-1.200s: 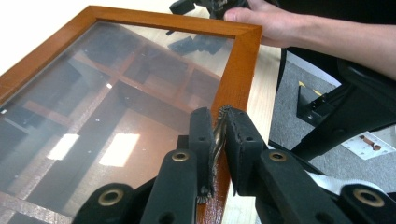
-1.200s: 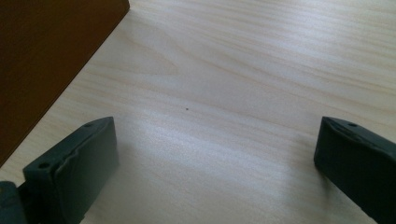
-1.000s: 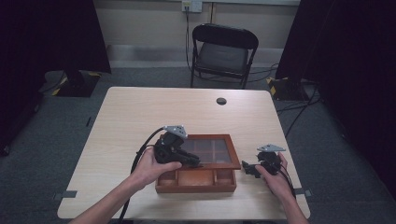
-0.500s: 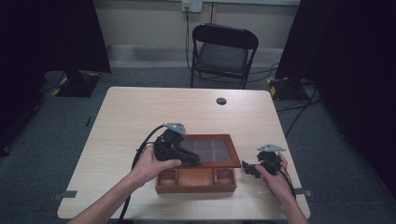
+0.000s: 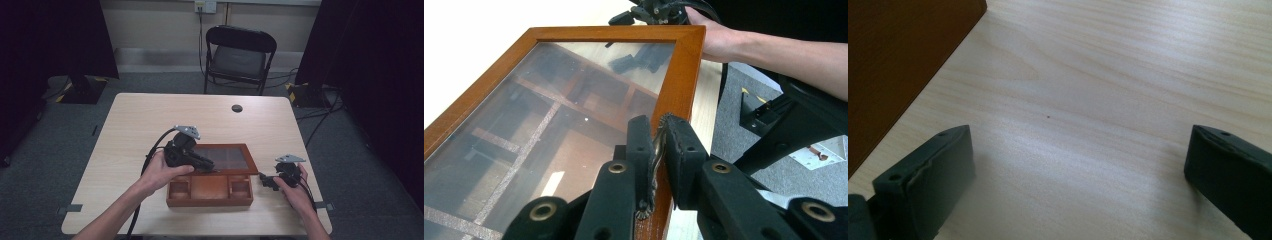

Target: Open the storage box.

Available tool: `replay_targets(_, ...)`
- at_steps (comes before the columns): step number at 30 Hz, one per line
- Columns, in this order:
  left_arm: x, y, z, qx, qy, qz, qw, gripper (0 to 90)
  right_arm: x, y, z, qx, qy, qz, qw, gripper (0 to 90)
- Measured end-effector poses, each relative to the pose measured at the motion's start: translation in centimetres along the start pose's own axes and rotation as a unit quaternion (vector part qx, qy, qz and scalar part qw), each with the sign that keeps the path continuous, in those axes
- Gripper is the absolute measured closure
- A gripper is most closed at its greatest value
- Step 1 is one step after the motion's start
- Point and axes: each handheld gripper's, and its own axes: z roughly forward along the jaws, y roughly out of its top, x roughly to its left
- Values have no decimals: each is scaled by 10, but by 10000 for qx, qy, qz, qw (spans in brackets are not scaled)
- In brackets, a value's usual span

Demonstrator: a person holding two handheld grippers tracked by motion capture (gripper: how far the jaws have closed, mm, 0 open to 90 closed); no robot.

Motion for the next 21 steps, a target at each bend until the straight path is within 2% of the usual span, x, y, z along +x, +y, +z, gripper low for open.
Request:
replay_targets(5,0,4,-2,65,51,11,10000,814,0,0,0,-1,-4,4,10000,0)
replay_targets(10,3,7,-5,49,-3,-38,10000,813,0,0,0,-1,-4,7,10000,0)
replay_targets(17,3,14,-8,7,71,0,10000,814,0,0,0,0,1,-7,10000,0)
replay_targets(20,3,17,-9,92,129,67,9999,814,0,0,0,1,2,-7,10000,0)
replay_targets(21,3,17,-9,29,68,37,10000,814,0,0,0,1,3,-4,10000,0)
